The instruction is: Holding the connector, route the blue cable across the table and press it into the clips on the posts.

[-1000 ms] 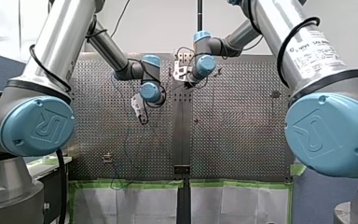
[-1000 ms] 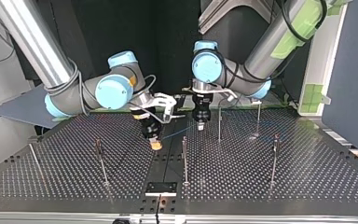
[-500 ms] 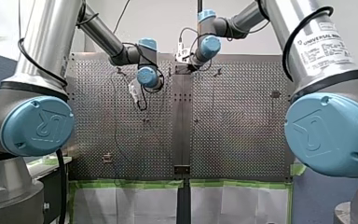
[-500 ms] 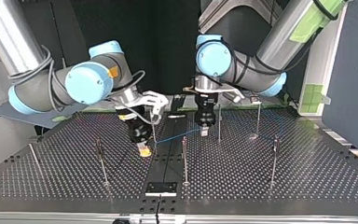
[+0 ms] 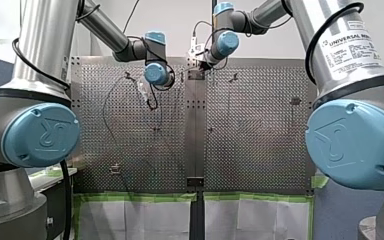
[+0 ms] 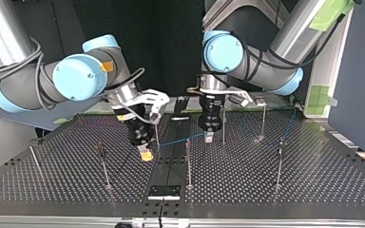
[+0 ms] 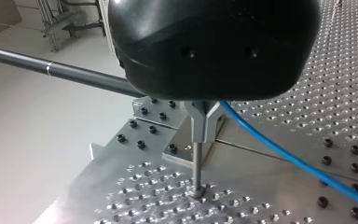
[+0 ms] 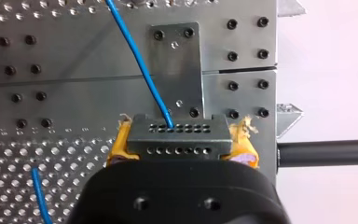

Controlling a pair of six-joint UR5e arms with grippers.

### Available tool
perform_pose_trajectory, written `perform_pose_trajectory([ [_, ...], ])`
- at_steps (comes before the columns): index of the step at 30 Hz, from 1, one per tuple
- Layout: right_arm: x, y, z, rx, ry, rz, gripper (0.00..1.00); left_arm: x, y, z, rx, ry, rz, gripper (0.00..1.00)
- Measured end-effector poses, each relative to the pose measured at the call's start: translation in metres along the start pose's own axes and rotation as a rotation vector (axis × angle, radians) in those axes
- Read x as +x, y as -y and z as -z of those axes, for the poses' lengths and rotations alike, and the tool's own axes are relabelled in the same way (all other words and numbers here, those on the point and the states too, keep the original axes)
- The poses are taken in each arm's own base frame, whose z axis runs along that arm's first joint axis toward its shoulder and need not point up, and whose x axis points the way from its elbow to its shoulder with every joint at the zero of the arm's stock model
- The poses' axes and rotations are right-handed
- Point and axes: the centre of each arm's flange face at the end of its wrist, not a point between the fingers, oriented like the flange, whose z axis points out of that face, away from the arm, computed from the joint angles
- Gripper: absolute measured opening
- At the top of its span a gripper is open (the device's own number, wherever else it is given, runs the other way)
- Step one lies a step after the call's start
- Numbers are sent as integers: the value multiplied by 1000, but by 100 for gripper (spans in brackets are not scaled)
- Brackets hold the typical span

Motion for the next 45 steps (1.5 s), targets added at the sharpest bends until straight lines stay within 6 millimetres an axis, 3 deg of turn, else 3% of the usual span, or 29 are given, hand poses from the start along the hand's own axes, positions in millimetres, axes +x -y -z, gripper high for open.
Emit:
perform_pose_trajectory([
  [7,-5,0,-1,15,7,-7,0,17,-5,-11,30,-22,0,0],
  [18,-14,0,-8,46,19,-9,0,-1,-7,-30,26,24,7,0],
  [26,-21,-16,-17,32,23,-11,0,-9,-13,-44,38,32,5,0],
  [39,-18,-50,-26,27,10,-15,0,9,-25,-86,11,-11,-17,0],
  [45,-20,-66,-31,20,11,-21,0,-2,-25,-101,8,12,-15,0],
])
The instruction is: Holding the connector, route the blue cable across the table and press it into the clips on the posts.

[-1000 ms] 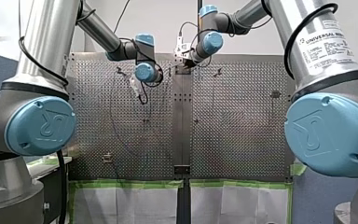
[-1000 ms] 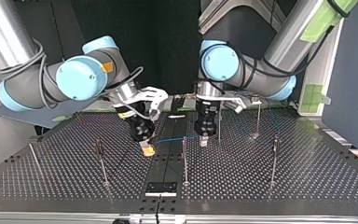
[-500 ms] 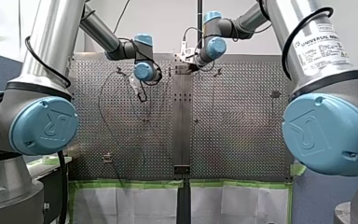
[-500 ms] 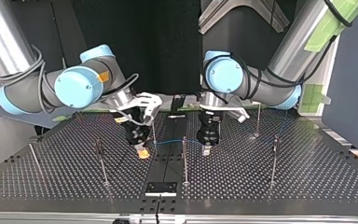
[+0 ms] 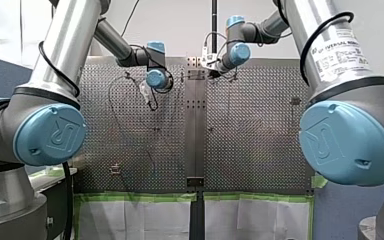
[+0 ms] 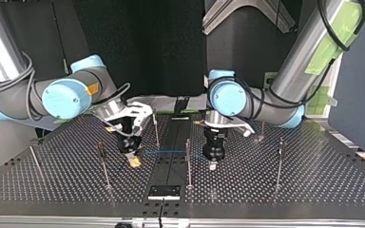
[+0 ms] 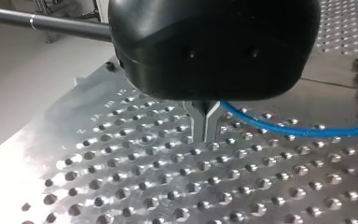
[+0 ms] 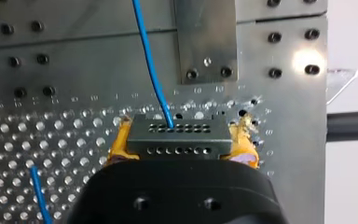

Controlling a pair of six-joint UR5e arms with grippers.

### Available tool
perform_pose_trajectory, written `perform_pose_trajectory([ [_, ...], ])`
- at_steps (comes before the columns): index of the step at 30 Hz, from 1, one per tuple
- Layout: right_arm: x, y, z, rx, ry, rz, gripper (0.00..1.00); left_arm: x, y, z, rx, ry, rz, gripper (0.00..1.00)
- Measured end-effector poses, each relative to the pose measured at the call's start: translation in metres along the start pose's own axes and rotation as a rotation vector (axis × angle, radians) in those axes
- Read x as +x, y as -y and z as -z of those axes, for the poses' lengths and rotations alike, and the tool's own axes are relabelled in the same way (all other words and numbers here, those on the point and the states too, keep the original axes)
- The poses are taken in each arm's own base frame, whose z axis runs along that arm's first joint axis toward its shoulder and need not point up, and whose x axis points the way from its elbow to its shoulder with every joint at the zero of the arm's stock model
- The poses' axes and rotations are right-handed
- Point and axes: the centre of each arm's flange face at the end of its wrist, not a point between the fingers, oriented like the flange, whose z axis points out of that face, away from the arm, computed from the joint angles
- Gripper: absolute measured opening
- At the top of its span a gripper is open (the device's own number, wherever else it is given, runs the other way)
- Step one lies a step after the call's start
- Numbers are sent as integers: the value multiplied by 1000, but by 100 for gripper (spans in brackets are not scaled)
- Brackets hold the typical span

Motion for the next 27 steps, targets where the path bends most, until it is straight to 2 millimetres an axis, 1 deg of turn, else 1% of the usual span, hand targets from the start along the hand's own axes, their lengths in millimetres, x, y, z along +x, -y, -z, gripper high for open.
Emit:
perform_pose_trajectory([
  [1,0,-2,0,-2,0,0,0,-1,1,-1,1,0,0,0],
  [2,0,-4,-1,-4,0,-1,0,-2,1,-1,1,-1,0,10],
  [3,0,-5,-1,-5,0,-1,0,-2,2,-1,1,-3,0,10],
  [5,0,-7,-1,-8,0,-1,0,-2,3,0,0,-10,-2,37],
  [6,0,-8,-1,-9,0,-1,0,-1,4,1,-1,-15,-2,37],
  [7,1,-9,-1,-11,0,-2,0,0,5,2,-2,-22,-4,68],
  [8,1,-10,-1,-12,0,-2,0,1,5,3,-2,-28,-5,85],
  [9,1,-10,-1,-13,0,-2,0,2,6,4,-3,-34,-6,85],
  [10,1,-11,-1,-14,0,-2,0,3,6,6,-4,-43,-9,100],
  [19,1,-13,0,-19,1,-2,0,9,10,19,-30,-109,-46,100],
  [27,3,-13,1,-21,2,-2,0,-2,16,45,-35,-160,-57,100],
])
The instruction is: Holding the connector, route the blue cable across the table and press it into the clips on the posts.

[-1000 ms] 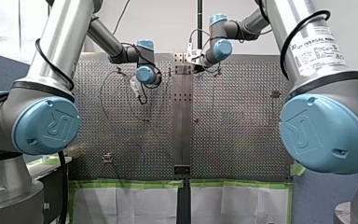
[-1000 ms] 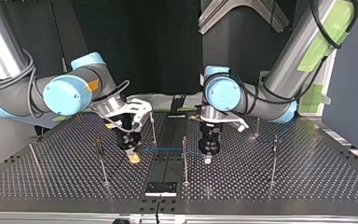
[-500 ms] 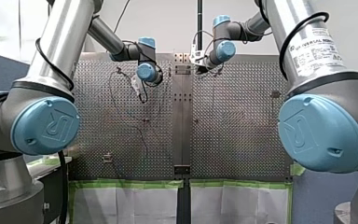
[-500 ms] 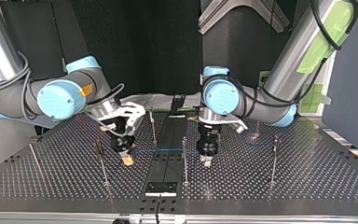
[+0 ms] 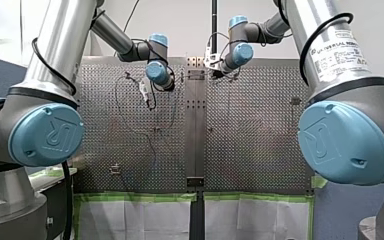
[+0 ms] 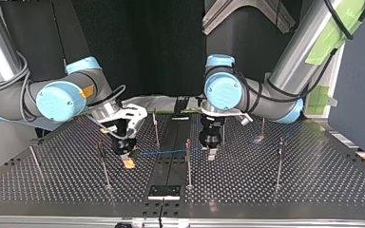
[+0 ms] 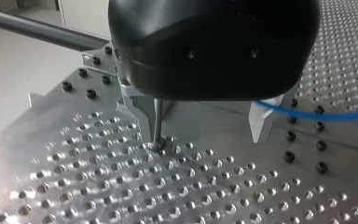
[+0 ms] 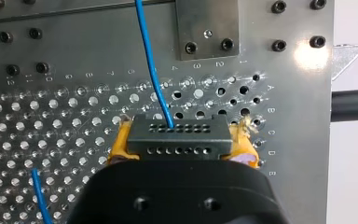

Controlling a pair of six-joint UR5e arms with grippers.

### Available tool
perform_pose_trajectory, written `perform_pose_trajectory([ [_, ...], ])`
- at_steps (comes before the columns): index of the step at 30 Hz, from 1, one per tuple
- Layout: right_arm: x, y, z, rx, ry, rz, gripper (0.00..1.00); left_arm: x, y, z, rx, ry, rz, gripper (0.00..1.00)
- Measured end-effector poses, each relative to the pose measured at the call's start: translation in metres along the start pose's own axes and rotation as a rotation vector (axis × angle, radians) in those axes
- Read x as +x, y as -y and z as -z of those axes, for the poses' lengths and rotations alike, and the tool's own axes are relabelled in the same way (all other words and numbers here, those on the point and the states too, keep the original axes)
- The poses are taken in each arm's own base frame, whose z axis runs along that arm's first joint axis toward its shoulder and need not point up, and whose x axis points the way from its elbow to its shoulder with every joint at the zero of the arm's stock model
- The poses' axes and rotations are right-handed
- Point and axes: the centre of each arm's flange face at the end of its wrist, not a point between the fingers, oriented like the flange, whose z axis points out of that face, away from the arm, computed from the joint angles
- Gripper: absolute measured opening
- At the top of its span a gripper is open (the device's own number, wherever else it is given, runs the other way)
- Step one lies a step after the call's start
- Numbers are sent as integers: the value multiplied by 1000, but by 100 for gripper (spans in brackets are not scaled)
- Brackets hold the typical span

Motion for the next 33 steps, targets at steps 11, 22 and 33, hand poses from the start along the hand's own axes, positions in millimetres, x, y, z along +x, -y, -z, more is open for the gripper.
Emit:
perform_pose_trajectory([
  [11,6,1,3,0,-8,-3,0,-22,23,41,29,-40,-26,100],
  [22,19,-1,9,-4,-27,-9,0,-35,38,81,67,-47,-36,100],
  [33,36,-5,20,-16,-44,-22,0,-42,76,104,127,12,-34,100],
])
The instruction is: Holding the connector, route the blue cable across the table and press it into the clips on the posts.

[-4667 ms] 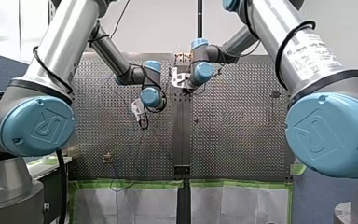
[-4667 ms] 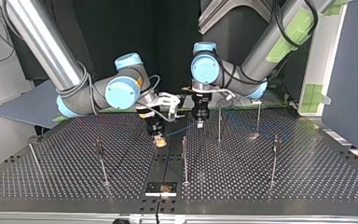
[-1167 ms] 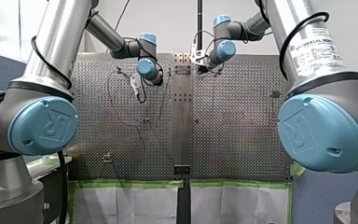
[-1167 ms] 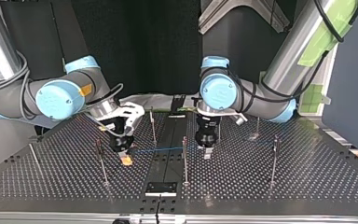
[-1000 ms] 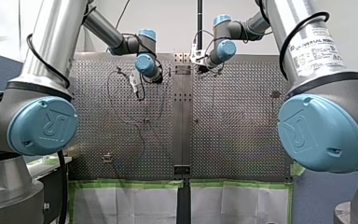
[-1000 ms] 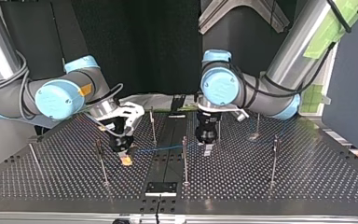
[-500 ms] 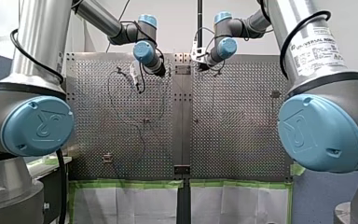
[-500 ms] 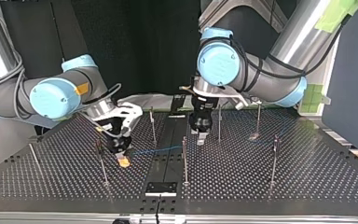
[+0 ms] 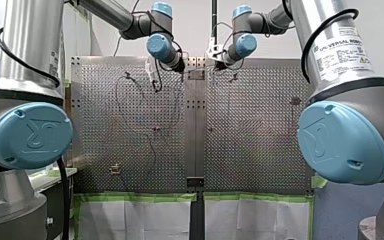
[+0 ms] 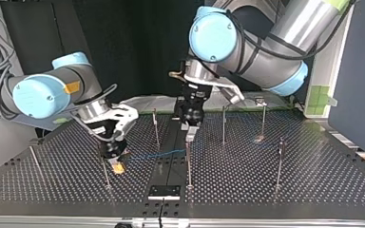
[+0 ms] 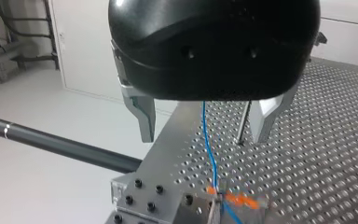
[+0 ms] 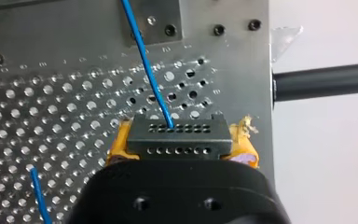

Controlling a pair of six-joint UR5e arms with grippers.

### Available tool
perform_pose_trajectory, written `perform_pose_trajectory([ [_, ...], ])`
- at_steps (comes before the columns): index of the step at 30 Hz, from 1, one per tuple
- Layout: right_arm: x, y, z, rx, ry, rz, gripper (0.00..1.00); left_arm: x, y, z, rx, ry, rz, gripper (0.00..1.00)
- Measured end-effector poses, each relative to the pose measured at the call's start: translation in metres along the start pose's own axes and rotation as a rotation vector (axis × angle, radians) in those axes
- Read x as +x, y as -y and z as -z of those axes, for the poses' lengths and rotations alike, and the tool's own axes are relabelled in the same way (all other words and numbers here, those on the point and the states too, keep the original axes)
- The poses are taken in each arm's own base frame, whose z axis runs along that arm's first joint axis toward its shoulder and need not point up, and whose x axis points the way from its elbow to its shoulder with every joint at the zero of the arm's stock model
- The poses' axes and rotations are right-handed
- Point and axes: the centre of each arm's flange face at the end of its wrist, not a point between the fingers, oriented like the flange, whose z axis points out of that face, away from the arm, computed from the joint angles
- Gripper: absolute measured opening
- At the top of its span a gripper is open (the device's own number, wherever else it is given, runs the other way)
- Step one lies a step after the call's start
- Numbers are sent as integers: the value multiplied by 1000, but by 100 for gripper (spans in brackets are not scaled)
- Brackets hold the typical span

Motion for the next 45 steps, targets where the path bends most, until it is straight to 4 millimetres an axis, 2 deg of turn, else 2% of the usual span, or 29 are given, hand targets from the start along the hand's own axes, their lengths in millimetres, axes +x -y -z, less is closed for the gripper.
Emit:
perform_pose_trajectory([
  [5,8,-3,6,-8,-6,-1,0,10,22,-5,2,2,-5,100],
  [10,8,-6,10,-14,1,-3,0,21,43,-10,2,-9,-11,100],
  [21,5,-6,10,-14,6,0,0,37,54,-40,-36,-27,-24,100],
  [37,4,-5,10,-13,6,3,0,-8,67,-70,-34,75,15,100],
  [45,5,-5,10,-13,5,4,0,0,70,-84,-34,48,3,100],
])
